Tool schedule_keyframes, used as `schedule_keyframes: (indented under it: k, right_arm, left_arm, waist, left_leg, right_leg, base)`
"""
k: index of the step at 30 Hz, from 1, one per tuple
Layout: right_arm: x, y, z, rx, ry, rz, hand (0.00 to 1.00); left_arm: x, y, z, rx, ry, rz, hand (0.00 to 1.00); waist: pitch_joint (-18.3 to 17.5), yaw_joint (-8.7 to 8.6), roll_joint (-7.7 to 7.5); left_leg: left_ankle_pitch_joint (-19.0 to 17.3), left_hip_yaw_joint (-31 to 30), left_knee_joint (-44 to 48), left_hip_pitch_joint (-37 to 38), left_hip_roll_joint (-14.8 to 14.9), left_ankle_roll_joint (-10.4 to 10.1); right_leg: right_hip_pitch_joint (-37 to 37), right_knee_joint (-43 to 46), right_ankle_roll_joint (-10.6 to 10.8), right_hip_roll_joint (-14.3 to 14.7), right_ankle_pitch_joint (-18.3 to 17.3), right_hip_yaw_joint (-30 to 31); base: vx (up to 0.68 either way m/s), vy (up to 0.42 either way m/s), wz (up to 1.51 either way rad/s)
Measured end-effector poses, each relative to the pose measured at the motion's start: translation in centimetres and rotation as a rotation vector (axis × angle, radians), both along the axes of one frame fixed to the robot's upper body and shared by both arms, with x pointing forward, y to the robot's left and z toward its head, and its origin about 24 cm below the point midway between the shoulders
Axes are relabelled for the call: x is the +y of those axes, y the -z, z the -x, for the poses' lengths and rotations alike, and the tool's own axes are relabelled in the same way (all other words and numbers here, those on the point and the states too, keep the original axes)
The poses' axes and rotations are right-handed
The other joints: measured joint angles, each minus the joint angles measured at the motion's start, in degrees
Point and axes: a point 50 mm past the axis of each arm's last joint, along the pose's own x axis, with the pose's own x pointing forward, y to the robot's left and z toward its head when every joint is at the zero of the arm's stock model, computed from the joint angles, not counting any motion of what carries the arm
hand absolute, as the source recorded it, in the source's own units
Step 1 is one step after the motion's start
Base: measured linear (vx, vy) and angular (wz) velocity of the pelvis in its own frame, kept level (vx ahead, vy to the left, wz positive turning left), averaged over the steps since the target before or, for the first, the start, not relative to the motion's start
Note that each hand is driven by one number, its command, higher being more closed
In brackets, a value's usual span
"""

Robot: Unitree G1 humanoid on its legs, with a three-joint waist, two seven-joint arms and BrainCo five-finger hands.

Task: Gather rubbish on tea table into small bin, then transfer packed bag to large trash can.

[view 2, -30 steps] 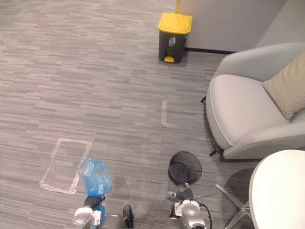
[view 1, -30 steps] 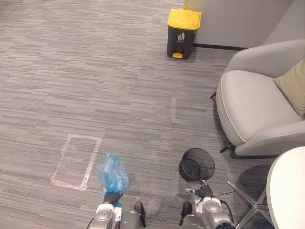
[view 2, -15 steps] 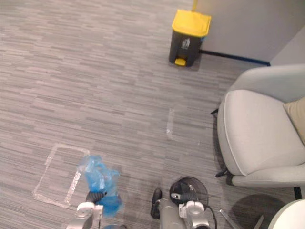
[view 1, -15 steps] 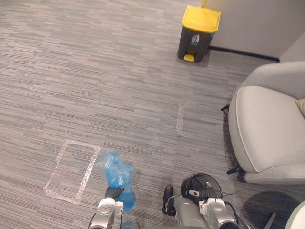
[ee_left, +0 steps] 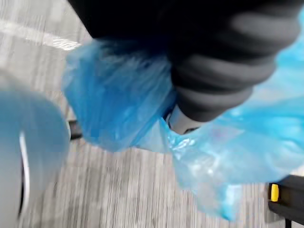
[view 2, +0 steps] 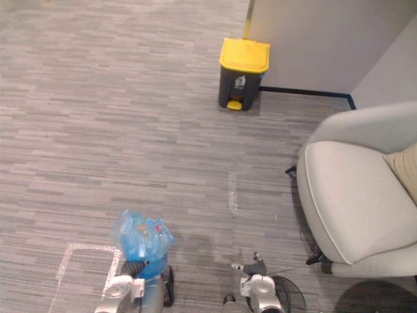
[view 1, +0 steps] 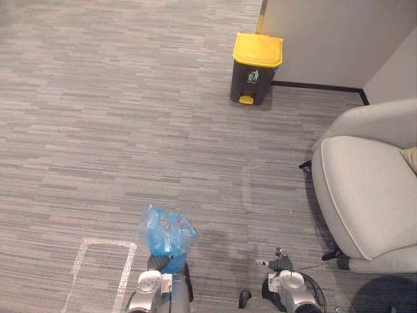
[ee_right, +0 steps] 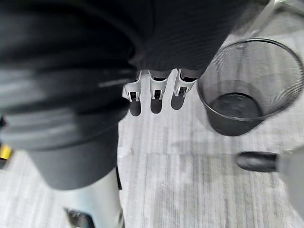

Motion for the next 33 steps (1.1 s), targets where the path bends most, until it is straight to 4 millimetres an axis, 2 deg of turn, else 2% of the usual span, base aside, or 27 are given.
schedule_keyframes:
  k: [1, 3, 5, 6, 7, 8, 9, 10, 11, 12, 13, 15, 16, 17, 18, 19, 20, 21, 23, 26, 27, 28, 29, 30, 31, 32, 33]
  right_arm:
    - [0.1, 0.0, 0.0, -0.001, -0.001, -0.003, 0.0]
    - [0.8, 0.0, -0.2, -0.005, -0.005, -0.02, 0.0]
    - [1.1, 0.1, -0.1, 0.004, -0.018, -0.023, 0.0]
    - [1.1, 0.2, -0.1, 0.007, -0.026, -0.021, 0.0]
    - [1.1, 0.1, -0.1, 0.008, -0.031, -0.016, 0.0]
    - [1.0, 0.1, -0.1, 0.008, -0.032, -0.014, 0.0]
    - [0.8, 0.1, -0.2, 0.007, -0.033, -0.007, 0.0]
    - [0.7, 0.0, -0.2, 0.008, -0.046, 0.003, 0.0]
    - [0.7, 0.1, -0.2, 0.011, -0.051, 0.005, 0.0]
    - [0.0, 0.2, 0.2, 0.03, -0.057, 0.03, 0.0]
    - [-0.3, 0.2, 0.0, 0.035, -0.065, 0.043, 0.0]
    - [-0.9, 0.0, -0.2, 0.029, -0.046, 0.053, 0.0]
    - [-1.1, 0.1, -0.1, 0.032, -0.038, 0.053, 0.0]
    - [-1.3, 0.3, 0.5, 0.046, -0.019, 0.051, 0.0]
    - [-1.2, 0.4, 0.9, 0.053, -0.019, 0.049, 0.0]
    - [-1.2, 0.5, 1.2, 0.058, -0.019, 0.048, 0.0]
    - [-0.9, 0.5, 1.2, 0.053, -0.023, 0.043, 0.0]
    - [-0.5, 0.3, 0.9, 0.03, -0.021, 0.032, 0.0]
    - [0.1, 0.2, 0.6, 0.022, -0.022, 0.016, 0.0]
    - [0.6, 0.2, 0.4, 0.013, -0.007, -0.003, 0.0]
    - [0.3, 0.2, 0.4, 0.014, 0.005, -0.001, 0.0]
    - [-0.4, 0.4, 0.9, 0.031, 0.019, 0.014, 0.0]
    - [-0.4, 0.5, 1.0, 0.039, 0.018, 0.013, 0.0]
    - [0.3, 0.7, 1.3, 0.052, 0.014, -0.003, 0.0]
    - [0.2, 0.8, 1.5, 0.059, 0.021, -0.005, 0.0]
    - [0.2, 0.7, 1.4, 0.057, 0.02, -0.004, 0.0]
    - [0.2, 0.6, 1.0, 0.045, 0.015, -0.002, 0.0]
  left_arm:
    - [0.1, 0.1, 0.3, 0.008, -0.002, -0.001, 1.0]
    - [0.6, 0.3, 0.9, 0.03, 0.01, -0.023, 1.0]
    - [1.0, 0.1, 0.4, 0.018, 0.022, -0.038, 1.0]
    - [1.3, 0.0, 0.4, 0.018, 0.015, -0.049, 1.0]
    - [1.5, 0.0, 0.6, 0.021, 0.003, -0.049, 1.0]
    - [1.5, 0.1, 0.6, 0.022, 0.001, -0.05, 1.0]
    - [1.5, 0.1, 0.6, 0.023, -0.005, -0.047, 1.0]
    - [1.6, 0.2, 0.7, 0.029, -0.005, -0.049, 1.0]
    - [1.9, 0.2, 0.8, 0.033, -0.005, -0.057, 1.0]
    - [1.9, 0.5, 1.1, 0.057, -0.006, -0.055, 1.0]
    - [1.6, 0.6, 1.3, 0.063, -0.004, -0.047, 1.0]
    - [1.2, 0.5, 0.8, 0.053, -0.004, -0.039, 1.0]
    - [1.0, 0.5, 0.7, 0.049, -0.003, -0.034, 1.0]
    - [0.6, 0.4, 0.3, 0.039, -0.001, -0.023, 1.0]
    - [0.1, 0.2, 0.0, 0.019, -0.017, 0.0, 1.0]
    - [-0.1, 0.2, 0.0, 0.015, -0.027, 0.008, 1.0]
    - [-0.7, 0.2, 0.0, 0.01, -0.035, 0.03, 1.0]
    - [-1.1, 0.1, 0.0, -0.005, -0.038, 0.045, 1.0]
    - [-1.3, 0.0, 0.1, -0.01, -0.039, 0.053, 1.0]
    - [-1.4, 0.0, -0.1, -0.016, -0.035, 0.056, 1.0]
    - [-1.6, 0.0, -0.1, -0.016, -0.031, 0.059, 1.0]
    - [-1.7, 0.1, 0.1, -0.007, -0.03, 0.061, 1.0]
    - [-1.6, 0.1, 0.2, -0.004, -0.029, 0.057, 1.0]
    - [-0.9, 0.2, 0.3, 0.004, -0.025, 0.036, 1.0]
    - [-0.6, 0.0, -0.1, -0.002, -0.021, 0.026, 1.0]
    - [-0.5, 0.0, -0.1, -0.001, -0.02, 0.023, 1.0]
    - [-0.4, 0.1, 0.0, 0.003, -0.017, 0.017, 1.0]
  waist:
    - [0.07, 0.07, 0.1]
    - [0.12, -0.07, 0.11]
    - [0.27, -0.33, 0.09]
    - [0.48, -0.53, 0.43]
    - [0.7, -1.07, 0.76]
    - [0.9, -1.35, 0.97]
    - [1.25, -1.95, 1.24]
    - [1.55, -2.0, 1.55]
    - [1.42, -2.03, 1.01]
    - [1.88, -2.72, 0.87]
    - [1.4, -2.34, 1.87]
    - [1.73, -2.99, 2.54]
    - [1.81, -3.04, 2.69]
    - [1.79, -3.07, 2.82]
    - [1.81, -3.02, 2.85]
    - [1.83, -2.95, 2.89]
    - [1.85, -2.45, 2.98]
    - [1.86, -1.77, 2.93]
    - [1.83, -1.22, 2.58]
    - [2.0, 0.05, 2.05]
    - [1.92, 0.24, 2.25]
    - [1.4, 0.62, 3.08]
    - [1.51, 1.02, 2.7]
    - [0.58, 0.67, 0.41]
    - [0.26, 0.78, -0.81]
    - [0.31, 0.79, -0.95]
    - [0.35, 0.81, -0.91]
  left_leg:
    - [-0.48, 1.06, -0.32, 1.43, 0.0, 0.33]
    - [-1.59, 4.06, -2.76, 7.06, -0.39, 1.61]
    - [-1.99, 4.09, -4.91, 9.45, -0.53, 1.75]
    - [-2.18, 4.1, -6.93, 11.66, -0.32, 1.45]
    - [-2.6, 4.25, -8.42, 13.52, 0.09, 0.87]
    - [-2.88, 4.29, -8.89, 14.23, 0.33, 0.68]
    - [-3.56, 4.57, -10.21, 16.3, 1.59, -0.34]
    - [-3.86, 5.0, -11.73, 18.41, 2.07, -1.62]
    - [-3.99, 5.09, -12.36, 19.19, 1.46, -2.39]
    - [-4.48, 3.5, -13.55, 21.47, 1.51, -3.83]
    - [-3.81, 1.87, -13.55, 21.19, 2.76, -3.69]
    - [-3.68, -1.03, -11.06, 20.91, 3.86, -3.96]
    - [-3.44, -1.44, -10.08, 20.75, 4.22, -4.36]
    - [-2.63, -2.84, -4.97, 19.6, 5.47, -5.75]
    - [-1.03, -4.53, 5.64, 16.39, 7.21, -7.04]
    - [0.13, -4.82, 10.35, 14.67, 7.86, -7.12]
    - [1.88, -5.09, 23.39, 9.31, 10.03, -6.34]
    - [-1.25, -3.7, 31.99, 4.62, 11.83, -4.85]
    - [-3.9, -1.86, 33.41, -0.8, 11.82, -3.17]
    - [-4.31, 0.79, 19.04, -4.82, 9.42, -2.41]
    - [-1.05, 0.04, 5.29, -5.08, 6.49, -2.32]
    - [9.49, -2.59, -4.88, -4.21, 4.56, -3.57]
    - [9.81, -2.12, -5.47, -3.59, 3.83, -1.2]
    - [9.25, -1.25, -7.34, -2.97, 0.75, -0.68]
    - [8.07, -0.35, -6.45, -3.14, -1.03, 0.49]
    - [7.37, -0.09, -5.73, -3.14, -1.47, 0.98]
    - [4.69, 0.72, -3.94, -2.28, -2.01, 1.74]
  right_leg:
    - [-1.24, 3.65, 0.43, -0.34, -0.27, 0.92]
    - [-8.78, 22.25, 3.25, -1.29, -0.63, 2.29]
    - [-12.52, 28.46, 1.72, -1.15, -2.64, -0.62]
    - [-14.81, 29.1, -0.32, -0.33, -4.12, -3.76]
    - [-16.75, 26.82, -1.5, 0.72, -4.71, -6.45]
    - [-17.56, 25.4, -1.61, 1.24, -4.67, -7.31]
    - [-19.46, 19.4, -3.01, 3.27, -3.66, -9.31]
    - [-20.72, 10.66, -3.67, 4.76, 0.06, -10.14]
    - [-20.29, 6.07, -3.46, 4.99, 2.83, -10.33]
    - [-19.64, 3.71, -7.76, 5.99, 10.14, -10.13]
    - [-20.21, 4.91, -8.17, 7.16, 8.38, -10.18]
    - [-20.42, 7.76, -9.05, 7.56, 4.77, -11.22]
    - [-19.81, 7.87, -9.24, 7.66, 4.18, -11.59]
    - [-17.1, 7.04, -9.49, 8.04, 2.86, -12.67]
    - [-12.51, 4.36, -9.35, 8.68, 2.19, -13.82]
    - [-11.01, 3.32, -9.33, 8.84, 2.01, -14.13]
    - [-7.01, 0.92, -9.68, 9.24, 1.45, -14.26]
    - [-3.87, -0.95, -9.95, 9.52, 0.73, -13.84]
    - [-0.75, -2.73, -9.04, 9.03, -0.14, -13.16]
    - [1.93, -4.01, -6.99, 7.09, -0.74, -11.78]
    - [2.91, -4.38, -5.04, 5.84, -1.56, -11.5]
    - [2.98, -4.66, -2.67, 5.77, -2.63, -10.44]
    - [3.17, -4.73, -2.09, 5.44, -2.9, -9.48]
    - [3.78, -6.31, -1.53, 3.26, -2.73, -8.0]
    - [4.29, -7.23, -0.99, 1.32, -2.75, -7.36]
    - [4.91, -7.21, -0.72, 0.8, -2.54, -7.23]
    - [4.83, -4.85, 0.37, -0.35, -2.16, -6.22]
  base:
    - [0.27, 0.177, -0.8]
    - [0.28, 0.123, -0.46]
    - [0.21, 0.013, -0.12]
    - [0.33, -0.062, -0.08]
    - [0.34, -0.089, -0.07]
    - [0.36, -0.149, -0.05]
    - [0.35, -0.16, -0.07]
    - [0.38, -0.17, -0.06]
    - [0.44, -0.168, 0.01]
    - [0.47, -0.176, -0.12]
    - [0.46, -0.182, -0.18]
    - [0.38, -0.175, -0.04]
    - [0.41, -0.182, 0.28]
    - [0.42, -0.167, 0.43]
    - [0.41, -0.155, 0.45]
    - [0.45, -0.085, 0.36]
    - [0.36, -0.015, 0.04]
    - [0.39, 0.032, -0.03]
    - [0.29, 0.083, -0.2]
    - [0.31, 0.175, -0.22]
    - [0.36, 0.265, -0.13]
    - [0.36, 0.283, -0.22]
    - [0.36, 0.254, -0.06]
    - [0.43, 0.265, 0.12]
    - [0.36, 0.206, 0.21]
    - [0.36, 0.189, -0.04]
    - [0.34, 0.18, -0.34]
